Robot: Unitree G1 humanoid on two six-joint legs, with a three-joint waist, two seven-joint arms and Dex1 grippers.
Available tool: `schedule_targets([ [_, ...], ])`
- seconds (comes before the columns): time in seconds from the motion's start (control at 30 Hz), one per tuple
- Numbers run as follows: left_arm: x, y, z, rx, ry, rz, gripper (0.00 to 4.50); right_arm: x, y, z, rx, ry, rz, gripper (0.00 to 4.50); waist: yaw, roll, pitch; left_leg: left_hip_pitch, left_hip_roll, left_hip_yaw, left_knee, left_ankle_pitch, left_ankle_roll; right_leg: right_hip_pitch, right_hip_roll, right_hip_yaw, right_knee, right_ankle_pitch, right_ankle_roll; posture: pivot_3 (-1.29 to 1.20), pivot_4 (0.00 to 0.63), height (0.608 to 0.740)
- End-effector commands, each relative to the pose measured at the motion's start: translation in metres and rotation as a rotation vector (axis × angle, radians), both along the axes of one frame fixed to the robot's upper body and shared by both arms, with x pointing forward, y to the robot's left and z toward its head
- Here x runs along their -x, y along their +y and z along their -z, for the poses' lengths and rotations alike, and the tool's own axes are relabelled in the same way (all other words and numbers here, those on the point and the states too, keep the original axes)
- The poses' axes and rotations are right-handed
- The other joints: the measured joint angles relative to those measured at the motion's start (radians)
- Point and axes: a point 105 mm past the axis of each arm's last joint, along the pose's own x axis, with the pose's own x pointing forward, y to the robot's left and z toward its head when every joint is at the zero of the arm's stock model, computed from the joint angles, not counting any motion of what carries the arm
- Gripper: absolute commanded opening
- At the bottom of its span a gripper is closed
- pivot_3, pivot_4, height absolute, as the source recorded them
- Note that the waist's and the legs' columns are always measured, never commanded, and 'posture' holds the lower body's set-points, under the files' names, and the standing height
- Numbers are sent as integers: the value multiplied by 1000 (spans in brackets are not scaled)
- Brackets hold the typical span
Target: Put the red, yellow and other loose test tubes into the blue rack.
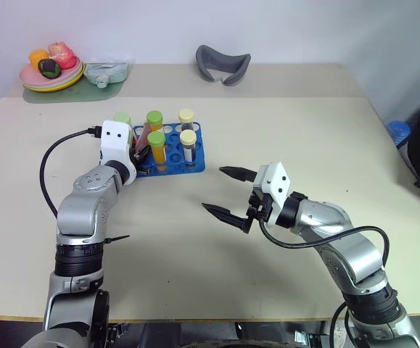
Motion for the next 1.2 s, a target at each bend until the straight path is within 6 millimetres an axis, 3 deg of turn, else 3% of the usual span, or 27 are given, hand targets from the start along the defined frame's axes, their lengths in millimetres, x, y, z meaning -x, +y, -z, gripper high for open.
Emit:
schedule_targets([
  [0.03,8,5,-25,-15,-101,-5,1340,4,1,-11,-27,-35,-14,4500,-1,0,0,0,0,0,0,0,0,0,0,0,0,0,0,0,150,740],
  [0.2,35,15,-48,14,-221,20,1340,5,-1,-10,-27,-29,-8,4500,0,0,0,0,0,0,-1,0,0,0,0,0,0,0,0,0,150,740],
  [0.5,76,37,-55,75,-316,12,1340,6,0,-9,-24,-19,-31,4500,-2,0,0,0,0,0,-1,0,0,0,0,0,0,0,0,0,150,740],
  [0.77,110,46,-11,2,-97,92,1340,6,1,-8,-23,-13,-51,4500,-1,0,0,0,0,0,-1,0,0,0,0,0,0,0,0,0,150,740],
  [0.97,133,59,6,-60,25,143,1340,6,1,-8,-23,-9,-57,4500,-1,0,0,0,0,0,-1,0,0,0,0,0,-1,0,-1,0,150,740],
  [1.2,144,71,26,-136,132,174,1340,6,3,-8,-27,-9,-71,4500,0,1,1,0,0,0,-1,0,0,0,0,0,-1,0,-1,0,150,740],
])
